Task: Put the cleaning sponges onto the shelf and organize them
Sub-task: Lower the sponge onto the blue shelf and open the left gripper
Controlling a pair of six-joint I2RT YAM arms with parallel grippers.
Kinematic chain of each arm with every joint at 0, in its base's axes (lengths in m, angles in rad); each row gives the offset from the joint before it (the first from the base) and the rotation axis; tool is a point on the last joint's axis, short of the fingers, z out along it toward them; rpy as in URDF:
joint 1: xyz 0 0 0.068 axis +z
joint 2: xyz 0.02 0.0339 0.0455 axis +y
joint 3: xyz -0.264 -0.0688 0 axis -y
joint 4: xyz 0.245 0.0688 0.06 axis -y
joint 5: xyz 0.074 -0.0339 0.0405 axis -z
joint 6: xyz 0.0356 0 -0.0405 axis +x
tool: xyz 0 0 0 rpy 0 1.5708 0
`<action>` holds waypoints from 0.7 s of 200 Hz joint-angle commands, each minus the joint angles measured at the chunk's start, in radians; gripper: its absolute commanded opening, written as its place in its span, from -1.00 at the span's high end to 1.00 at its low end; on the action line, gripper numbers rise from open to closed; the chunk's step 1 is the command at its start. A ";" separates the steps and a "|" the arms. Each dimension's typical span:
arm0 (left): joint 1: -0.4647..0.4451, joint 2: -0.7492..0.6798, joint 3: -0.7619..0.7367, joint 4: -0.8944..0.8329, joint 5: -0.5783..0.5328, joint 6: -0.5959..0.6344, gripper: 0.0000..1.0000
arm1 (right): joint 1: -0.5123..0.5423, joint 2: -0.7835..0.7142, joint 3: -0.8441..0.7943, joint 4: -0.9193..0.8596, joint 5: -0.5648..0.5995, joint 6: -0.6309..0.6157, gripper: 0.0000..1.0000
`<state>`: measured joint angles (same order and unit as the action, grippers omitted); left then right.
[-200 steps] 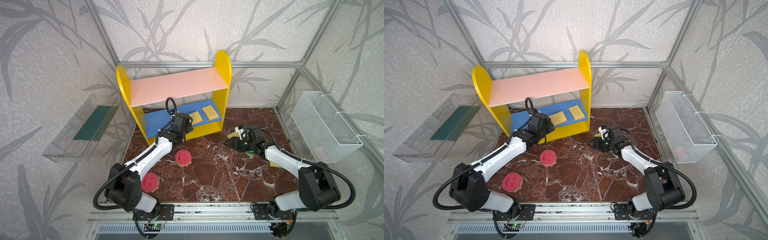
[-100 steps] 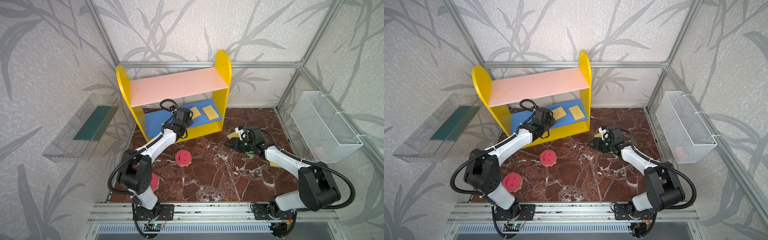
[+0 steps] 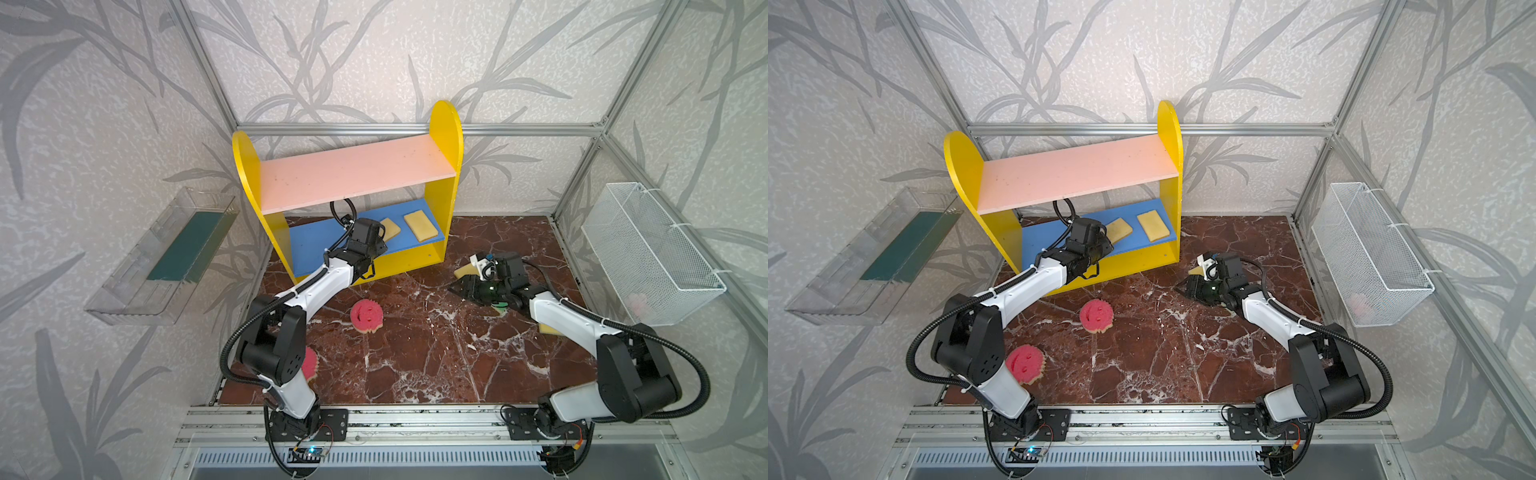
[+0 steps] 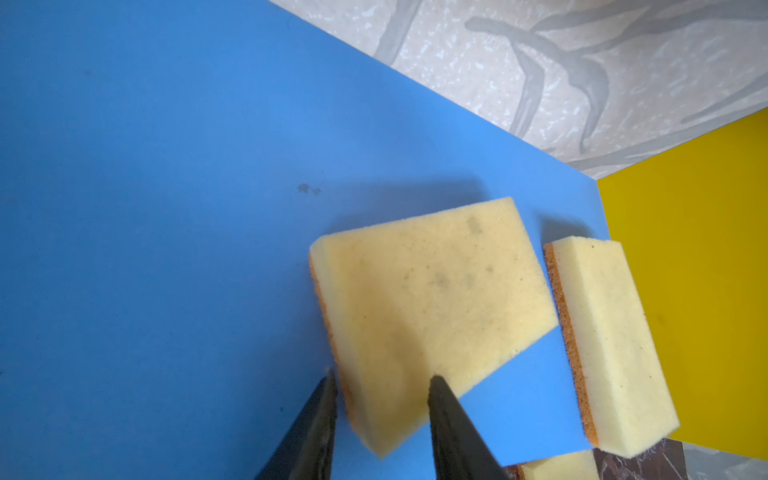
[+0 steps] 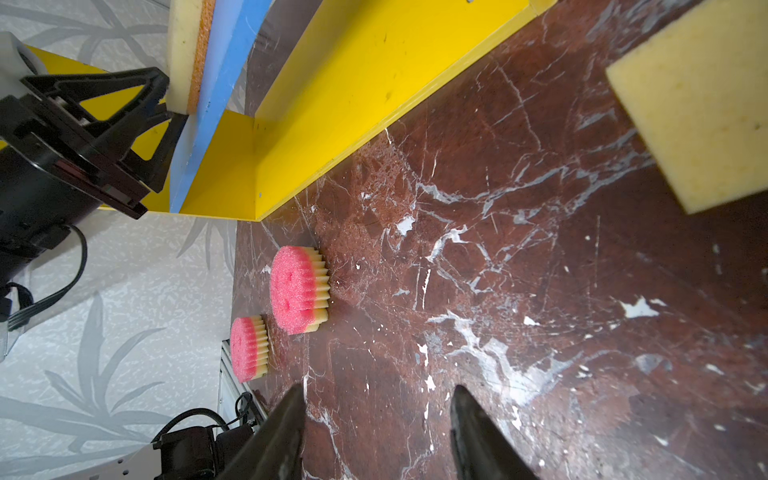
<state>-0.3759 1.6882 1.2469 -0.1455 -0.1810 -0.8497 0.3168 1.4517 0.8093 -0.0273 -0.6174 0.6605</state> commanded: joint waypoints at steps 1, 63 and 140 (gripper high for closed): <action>0.001 -0.054 -0.029 0.019 -0.006 -0.010 0.16 | -0.004 -0.008 -0.010 0.015 0.001 -0.007 -0.11; -0.051 -0.062 -0.041 0.031 -0.007 -0.018 0.15 | -0.004 -0.013 -0.015 0.016 -0.002 -0.006 -0.11; -0.155 -0.020 0.008 0.036 -0.042 -0.013 0.14 | -0.004 -0.008 -0.018 0.027 -0.007 -0.002 -0.11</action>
<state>-0.5110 1.6554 1.2160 -0.1192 -0.1894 -0.8562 0.3168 1.4517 0.8005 -0.0181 -0.6182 0.6613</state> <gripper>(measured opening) 0.429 0.555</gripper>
